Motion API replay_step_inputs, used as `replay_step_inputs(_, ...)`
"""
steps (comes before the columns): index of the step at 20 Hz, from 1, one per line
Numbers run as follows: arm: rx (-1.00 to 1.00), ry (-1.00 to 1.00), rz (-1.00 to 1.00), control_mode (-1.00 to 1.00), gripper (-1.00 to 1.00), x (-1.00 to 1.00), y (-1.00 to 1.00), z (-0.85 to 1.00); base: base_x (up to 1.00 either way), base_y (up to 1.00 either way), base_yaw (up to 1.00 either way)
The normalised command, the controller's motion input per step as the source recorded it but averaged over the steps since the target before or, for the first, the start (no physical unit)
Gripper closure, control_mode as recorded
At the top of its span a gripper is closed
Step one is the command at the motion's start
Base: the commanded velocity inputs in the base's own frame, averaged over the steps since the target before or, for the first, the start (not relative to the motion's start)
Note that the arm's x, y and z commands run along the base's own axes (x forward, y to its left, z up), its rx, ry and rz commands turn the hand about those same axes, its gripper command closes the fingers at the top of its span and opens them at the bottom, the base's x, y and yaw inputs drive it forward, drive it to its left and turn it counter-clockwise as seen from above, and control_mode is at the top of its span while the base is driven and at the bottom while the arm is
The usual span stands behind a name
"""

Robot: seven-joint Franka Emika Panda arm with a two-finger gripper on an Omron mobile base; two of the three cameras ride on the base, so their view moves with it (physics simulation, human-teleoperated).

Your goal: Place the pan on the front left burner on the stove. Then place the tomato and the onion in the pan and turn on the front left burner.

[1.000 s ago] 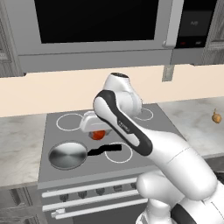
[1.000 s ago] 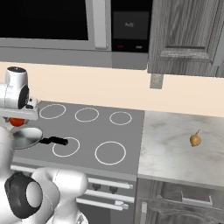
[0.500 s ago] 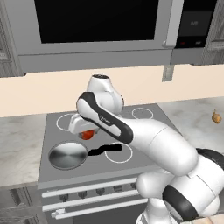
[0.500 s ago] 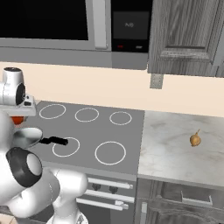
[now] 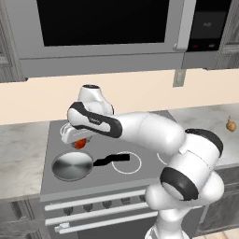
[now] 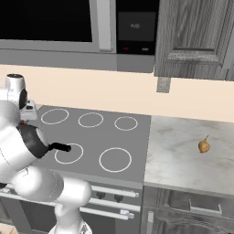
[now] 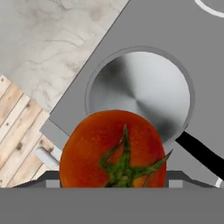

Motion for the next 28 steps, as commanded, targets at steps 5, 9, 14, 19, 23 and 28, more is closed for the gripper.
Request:
replay_step_inputs(5, -0.03, 0.00, 0.07, -1.00, 1.00, 0.52, 0.34, -0.32, 0.00, 0.00, 0.00)
replay_step_inputs(9, -0.06, 0.00, 0.04, -1.00, 1.00, 0.32, 0.27, -0.28, 0.00, 0.00, 0.00)
replay_step_inputs(14, -0.08, 0.00, 0.02, -1.00, 1.00, 0.14, 0.16, -0.25, 0.00, 0.00, 0.00)
replay_step_inputs(19, -0.05, 0.00, 0.01, -1.00, 1.00, 0.01, 0.07, -0.30, 0.00, 0.00, 0.00)
replay_step_inputs(23, -0.02, 0.00, 0.00, -1.00, 1.00, -0.03, 0.00, -0.32, 0.00, 0.00, 0.00)
replay_step_inputs(28, 0.00, 0.00, 0.00, -1.00, 1.00, -0.21, 0.00, -0.23, 0.00, 0.00, 0.00)
